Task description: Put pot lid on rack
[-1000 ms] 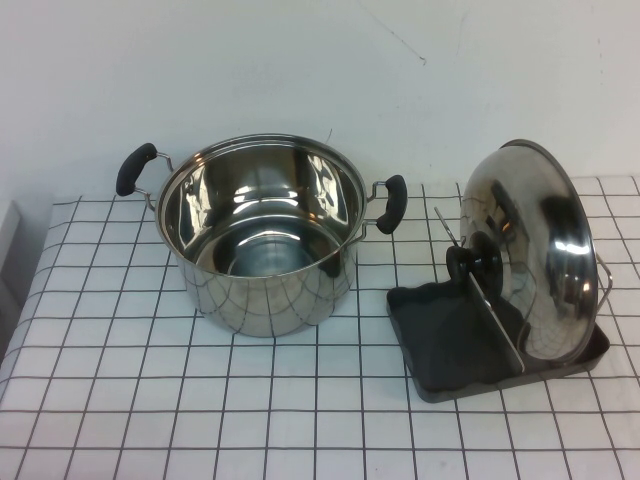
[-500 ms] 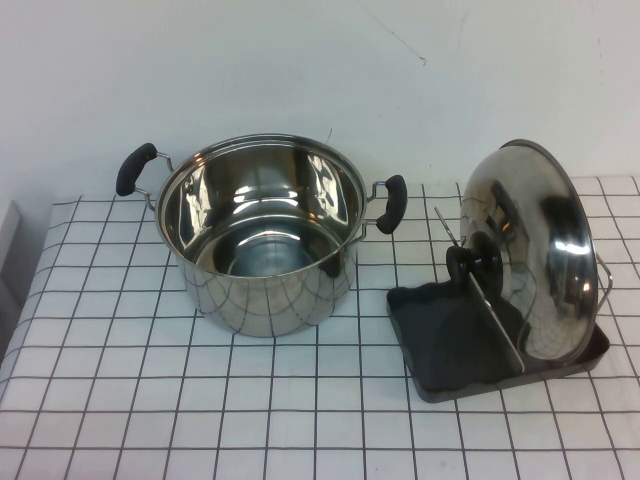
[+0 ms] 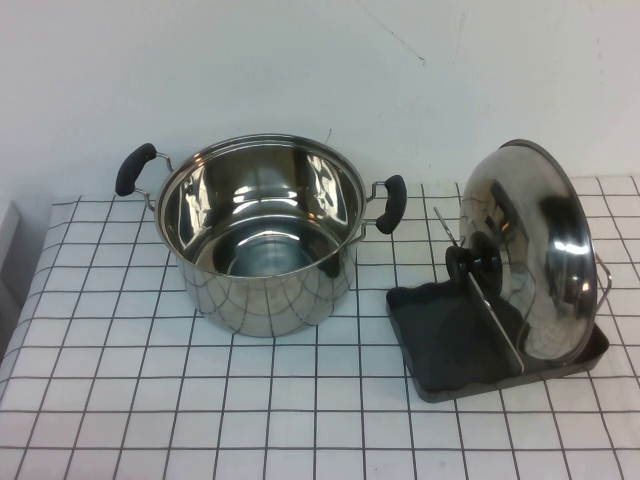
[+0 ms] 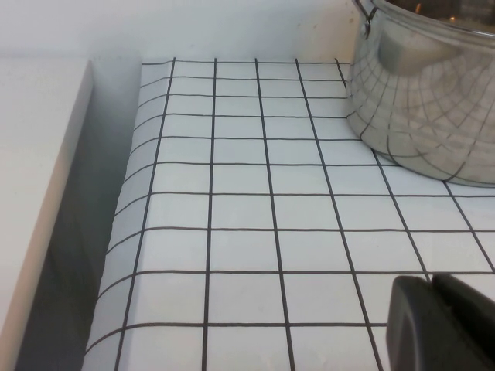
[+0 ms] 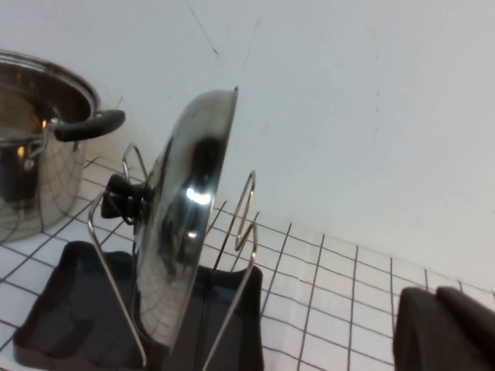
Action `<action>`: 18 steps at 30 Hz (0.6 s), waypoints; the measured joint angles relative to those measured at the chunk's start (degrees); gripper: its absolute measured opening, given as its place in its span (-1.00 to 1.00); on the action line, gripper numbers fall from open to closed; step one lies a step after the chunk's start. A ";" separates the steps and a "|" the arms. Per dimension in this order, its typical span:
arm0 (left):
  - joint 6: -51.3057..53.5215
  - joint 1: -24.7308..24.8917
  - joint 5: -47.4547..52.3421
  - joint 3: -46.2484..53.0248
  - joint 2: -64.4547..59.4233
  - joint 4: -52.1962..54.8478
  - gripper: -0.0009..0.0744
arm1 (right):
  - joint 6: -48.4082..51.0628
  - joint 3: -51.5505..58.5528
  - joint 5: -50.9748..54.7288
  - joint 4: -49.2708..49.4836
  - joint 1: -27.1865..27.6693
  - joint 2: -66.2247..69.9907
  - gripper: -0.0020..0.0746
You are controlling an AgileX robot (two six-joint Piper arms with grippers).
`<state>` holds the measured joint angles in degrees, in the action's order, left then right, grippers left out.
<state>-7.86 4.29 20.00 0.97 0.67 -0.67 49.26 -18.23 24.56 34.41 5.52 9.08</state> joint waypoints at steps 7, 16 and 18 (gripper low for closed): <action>0.00 0.00 0.00 0.00 0.00 0.00 -0.98 | -25.77 5.31 0.91 -23.23 0.00 -3.14 -0.95; 0.00 0.00 0.00 0.00 0.00 0.00 -0.98 | -38.01 17.85 -2.08 -35.22 0.00 -8.96 -0.95; 0.00 0.00 0.00 0.00 0.00 0.02 -0.98 | -38.27 19.21 -2.34 -35.76 0.00 -9.46 -0.95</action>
<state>-7.86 4.29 20.00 0.97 0.67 -0.65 10.99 0.98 22.22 -1.35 5.52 -0.38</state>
